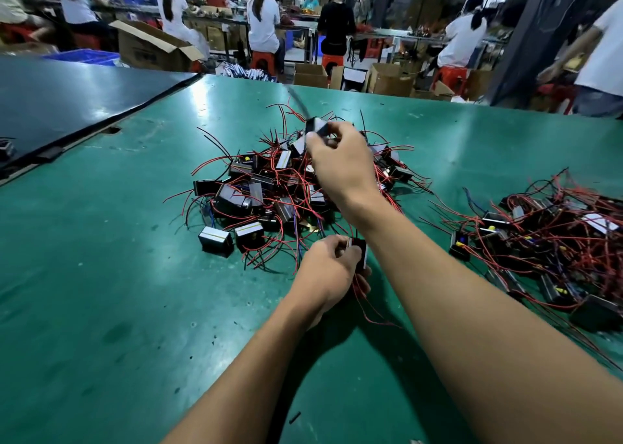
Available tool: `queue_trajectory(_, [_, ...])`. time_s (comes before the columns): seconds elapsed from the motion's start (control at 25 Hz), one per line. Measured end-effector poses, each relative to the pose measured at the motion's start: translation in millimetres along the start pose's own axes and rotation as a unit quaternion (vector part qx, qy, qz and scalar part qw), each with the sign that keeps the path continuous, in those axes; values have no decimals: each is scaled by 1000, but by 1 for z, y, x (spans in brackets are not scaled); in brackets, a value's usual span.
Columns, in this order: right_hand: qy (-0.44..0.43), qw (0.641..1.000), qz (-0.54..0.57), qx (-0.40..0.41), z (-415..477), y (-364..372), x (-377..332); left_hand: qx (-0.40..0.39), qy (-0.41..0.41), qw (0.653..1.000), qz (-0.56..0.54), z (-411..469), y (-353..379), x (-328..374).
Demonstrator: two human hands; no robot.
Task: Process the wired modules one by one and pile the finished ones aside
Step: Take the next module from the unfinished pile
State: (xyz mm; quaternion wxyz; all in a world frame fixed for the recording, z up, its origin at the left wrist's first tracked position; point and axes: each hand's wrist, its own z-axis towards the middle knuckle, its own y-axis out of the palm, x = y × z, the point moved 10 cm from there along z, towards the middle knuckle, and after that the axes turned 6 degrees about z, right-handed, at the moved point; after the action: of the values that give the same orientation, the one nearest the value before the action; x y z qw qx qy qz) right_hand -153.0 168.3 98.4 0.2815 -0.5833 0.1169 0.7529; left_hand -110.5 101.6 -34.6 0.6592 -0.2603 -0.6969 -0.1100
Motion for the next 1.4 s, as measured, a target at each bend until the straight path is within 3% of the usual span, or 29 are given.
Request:
queue_trajectory(0.16, [109,974,193,-37,9,-21,11,-30,-7,999,-45,-1,2,0])
queue_trajectory(0.28, [117,980,153,-44,8,-49,24,-18,-29,996,-86,-1,-3,-2])
queue_trajectory(0.4, [107,988,108,3,-3,-96,46,4,-37,990,-137,-2,-9,0])
queue_trajectory(0.48, [122,992,23,0,-22,-121,68,16,-43,988,-145,-3,-12,1])
queue_trajectory(0.64, [159,970,-175,-57,-67,-145,112,21,5,999,-27,-9,-11,12])
queue_trajectory(0.84, [129,958,-240,-93,-85,-152,116,8,63,995,74,-13,-3,24])
queue_trajectory(1.2, [166,958,-204,-116,-94,-165,121,25,107,960,256,-13,-5,26])
queue_trajectory(1.4, [112,963,-232,-75,-83,-162,105,-79,56,963,253,-6,13,18])
